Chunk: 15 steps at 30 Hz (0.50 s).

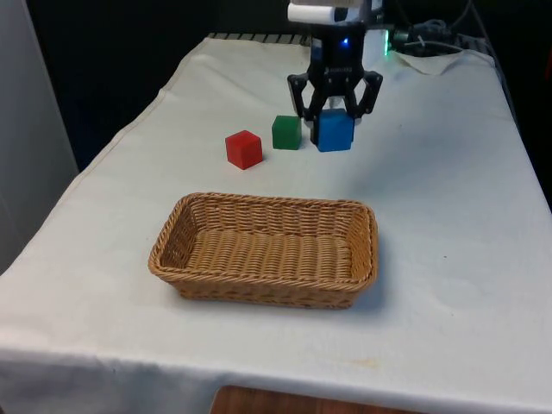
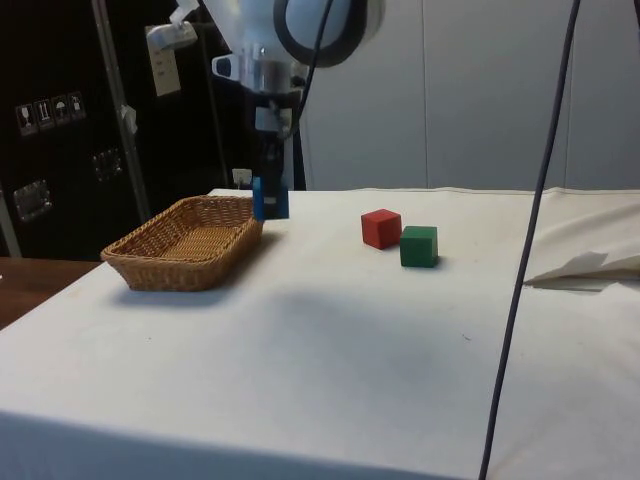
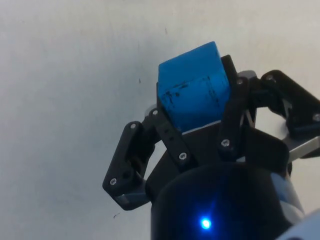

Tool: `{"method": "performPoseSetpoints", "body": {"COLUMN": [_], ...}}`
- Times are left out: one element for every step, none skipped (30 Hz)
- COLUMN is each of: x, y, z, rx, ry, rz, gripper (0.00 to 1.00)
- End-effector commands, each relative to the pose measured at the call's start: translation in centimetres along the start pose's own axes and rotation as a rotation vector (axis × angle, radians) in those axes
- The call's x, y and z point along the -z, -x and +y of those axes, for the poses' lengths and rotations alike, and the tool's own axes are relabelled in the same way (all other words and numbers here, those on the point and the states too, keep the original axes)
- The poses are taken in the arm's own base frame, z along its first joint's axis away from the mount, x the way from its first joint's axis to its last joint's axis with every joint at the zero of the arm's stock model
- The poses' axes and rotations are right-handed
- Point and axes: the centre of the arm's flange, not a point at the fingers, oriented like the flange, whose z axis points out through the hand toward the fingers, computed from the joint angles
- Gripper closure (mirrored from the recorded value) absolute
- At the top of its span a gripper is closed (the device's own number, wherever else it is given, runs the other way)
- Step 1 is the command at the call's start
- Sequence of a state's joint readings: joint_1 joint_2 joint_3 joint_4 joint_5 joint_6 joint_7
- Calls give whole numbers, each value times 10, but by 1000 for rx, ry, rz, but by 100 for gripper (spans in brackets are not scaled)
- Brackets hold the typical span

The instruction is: Pick up the blue cube and place it into the basket.

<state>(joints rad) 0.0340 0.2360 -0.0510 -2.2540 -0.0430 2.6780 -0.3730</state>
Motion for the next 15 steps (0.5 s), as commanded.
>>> {"method": "performPoseSetpoints", "body": {"x": [4, 5, 7, 9, 11, 12, 12, 13, 14, 15, 16, 17, 19, 20, 23], "y": [-2, -3, -4, -5, -7, -8, -8, -9, -10, -11, -12, -13, -14, -15, -18], "z": [2, 2, 3, 5, 6, 7, 7, 9, 10, 11, 12, 14, 15, 17, 19], "rx": [-9, -13, -17, -20, -27, -30, -30, -34, -37, -40, -43, -45, -49, -51, -56], "ry": [-2, -2, -2, -1, -1, -1, -1, 0, 0, 1, 1, 1, 2, 2, 3], "rz": [-3, -2, -2, 0, -1, 0, 0, 2, 3, 4, 6, 7, 7, 8, 11], "gripper": [100, 100, 100, 100, 100, 100, 100, 100, 100, 100, 100, 100, 100, 100, 100]}}
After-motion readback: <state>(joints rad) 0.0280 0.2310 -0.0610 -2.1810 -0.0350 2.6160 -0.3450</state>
